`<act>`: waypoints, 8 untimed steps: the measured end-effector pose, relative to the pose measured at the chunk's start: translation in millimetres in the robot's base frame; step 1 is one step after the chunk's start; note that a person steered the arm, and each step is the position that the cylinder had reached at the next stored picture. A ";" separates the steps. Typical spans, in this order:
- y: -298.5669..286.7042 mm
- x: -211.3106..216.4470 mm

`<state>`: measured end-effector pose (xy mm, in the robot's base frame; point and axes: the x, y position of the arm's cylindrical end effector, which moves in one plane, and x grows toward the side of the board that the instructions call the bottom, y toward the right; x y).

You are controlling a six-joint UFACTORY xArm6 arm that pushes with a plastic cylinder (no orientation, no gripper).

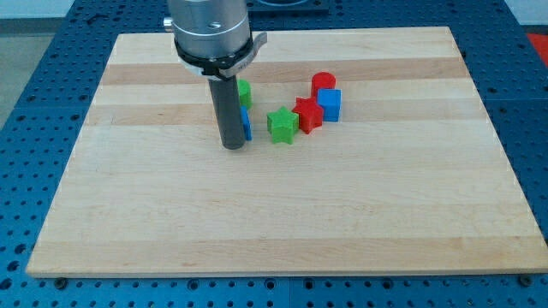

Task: Point your arm towards yellow heart

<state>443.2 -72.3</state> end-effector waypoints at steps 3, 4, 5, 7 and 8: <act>-52.6 4.2; -59.0 4.2; -67.8 3.3; -90.5 -9.4; -98.6 -10.2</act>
<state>433.1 -170.9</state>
